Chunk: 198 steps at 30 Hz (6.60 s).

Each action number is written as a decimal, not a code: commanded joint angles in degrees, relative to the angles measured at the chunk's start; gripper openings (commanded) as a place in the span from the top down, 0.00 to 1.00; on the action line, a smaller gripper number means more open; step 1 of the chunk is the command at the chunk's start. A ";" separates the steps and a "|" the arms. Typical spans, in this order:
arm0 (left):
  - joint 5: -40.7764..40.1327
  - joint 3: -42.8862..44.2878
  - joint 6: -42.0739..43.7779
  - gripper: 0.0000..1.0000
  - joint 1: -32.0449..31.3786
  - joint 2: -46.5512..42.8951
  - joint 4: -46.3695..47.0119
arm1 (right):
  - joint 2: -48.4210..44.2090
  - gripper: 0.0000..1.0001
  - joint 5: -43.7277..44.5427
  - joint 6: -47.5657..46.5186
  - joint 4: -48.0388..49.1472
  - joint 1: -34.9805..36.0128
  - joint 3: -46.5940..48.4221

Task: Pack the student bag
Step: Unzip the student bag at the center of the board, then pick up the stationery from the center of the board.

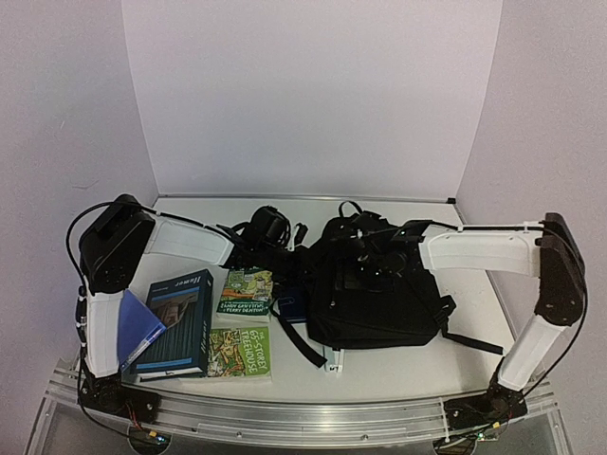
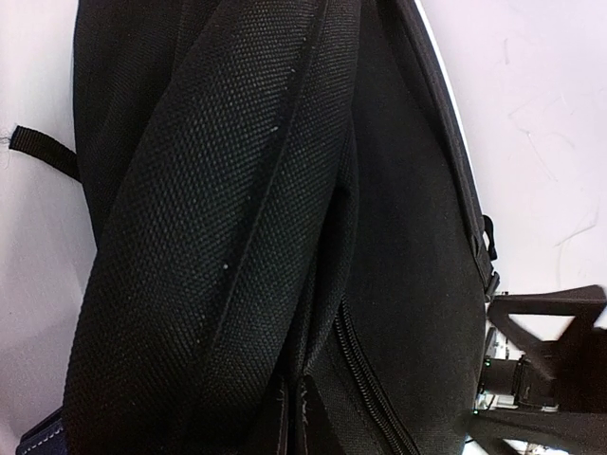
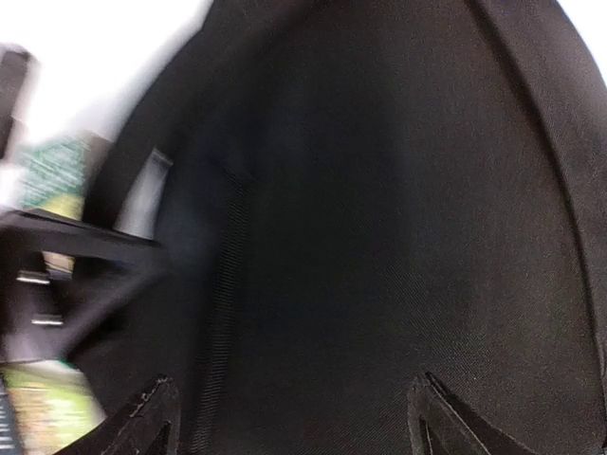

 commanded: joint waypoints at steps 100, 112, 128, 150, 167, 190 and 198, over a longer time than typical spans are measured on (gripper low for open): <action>-8.45 -19.76 -15.41 0.58 -1.39 -12.27 -5.39 | -6.22 1.00 9.07 -0.68 3.75 -8.13 -5.40; -6.81 -18.85 -18.30 0.61 -1.42 -9.06 -3.14 | -6.09 1.00 7.50 -0.40 5.09 -8.13 -6.40; -10.37 -23.54 -17.75 1.00 -1.42 -14.44 4.31 | -9.52 0.78 5.05 -2.39 5.76 -8.09 -6.60; -10.56 -29.90 3.74 1.00 -1.07 -49.68 8.41 | -19.02 0.04 -37.05 -0.72 37.50 -7.86 -10.24; 5.15 -28.91 0.87 1.00 -1.15 -47.79 25.76 | -15.46 0.38 -46.01 -1.89 43.77 -3.42 -9.70; 5.33 -27.63 1.78 0.47 -0.80 -47.89 17.42 | -20.63 1.00 -46.30 0.80 51.37 -3.46 -14.81; 4.99 -22.54 6.04 0.10 0.25 -48.96 8.40 | -22.01 1.00 -51.30 -0.70 51.37 -3.43 -14.96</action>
